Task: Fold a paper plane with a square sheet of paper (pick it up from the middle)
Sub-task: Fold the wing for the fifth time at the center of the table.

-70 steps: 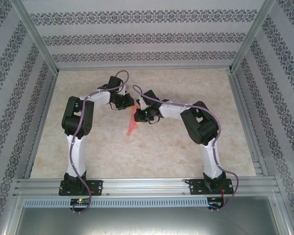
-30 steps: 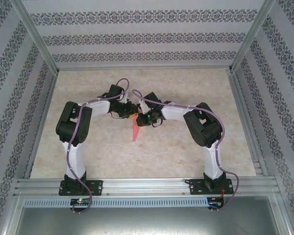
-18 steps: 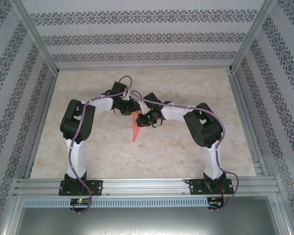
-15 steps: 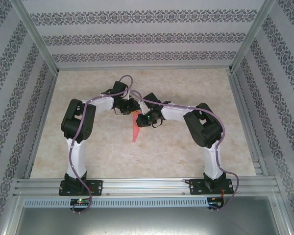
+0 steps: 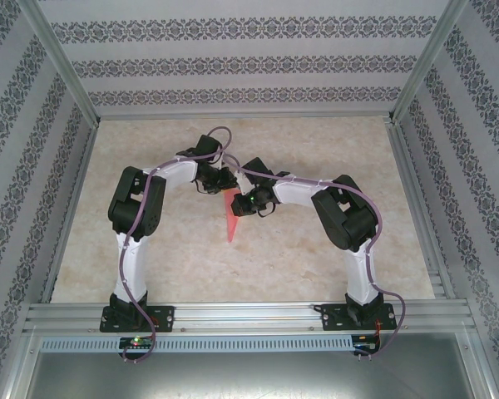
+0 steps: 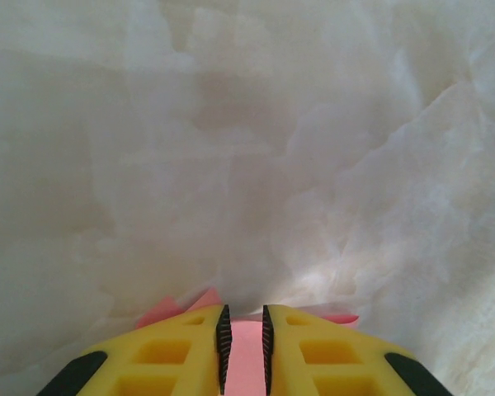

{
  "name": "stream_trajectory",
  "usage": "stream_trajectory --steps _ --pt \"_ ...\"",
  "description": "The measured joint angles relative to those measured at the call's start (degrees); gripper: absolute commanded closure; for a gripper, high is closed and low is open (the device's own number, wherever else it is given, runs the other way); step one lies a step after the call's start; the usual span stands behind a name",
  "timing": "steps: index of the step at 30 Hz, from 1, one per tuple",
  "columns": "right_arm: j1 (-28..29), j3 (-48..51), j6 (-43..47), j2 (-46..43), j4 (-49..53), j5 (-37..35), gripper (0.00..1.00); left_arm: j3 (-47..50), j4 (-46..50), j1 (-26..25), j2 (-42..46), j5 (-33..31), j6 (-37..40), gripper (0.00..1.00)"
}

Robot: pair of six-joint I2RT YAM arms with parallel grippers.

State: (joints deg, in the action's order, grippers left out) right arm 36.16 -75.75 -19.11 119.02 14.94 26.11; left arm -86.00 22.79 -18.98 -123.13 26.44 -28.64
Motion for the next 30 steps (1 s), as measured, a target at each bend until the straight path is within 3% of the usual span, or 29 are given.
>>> stream_trajectory --steps 10,20,30 --pt "0.00 0.28 -0.13 -0.22 -0.31 -0.68 1.00 0.50 0.33 -1.31 0.39 -5.99 5.64 0.78" --pt "-0.04 3.85 -1.27 -1.86 -4.76 -0.33 1.00 1.18 -0.68 -1.29 0.59 -6.10 7.69 0.79" --pt "-2.32 10.93 -10.43 -5.35 -9.03 7.23 0.93 5.18 -5.70 -1.16 2.12 -5.49 7.85 0.80"
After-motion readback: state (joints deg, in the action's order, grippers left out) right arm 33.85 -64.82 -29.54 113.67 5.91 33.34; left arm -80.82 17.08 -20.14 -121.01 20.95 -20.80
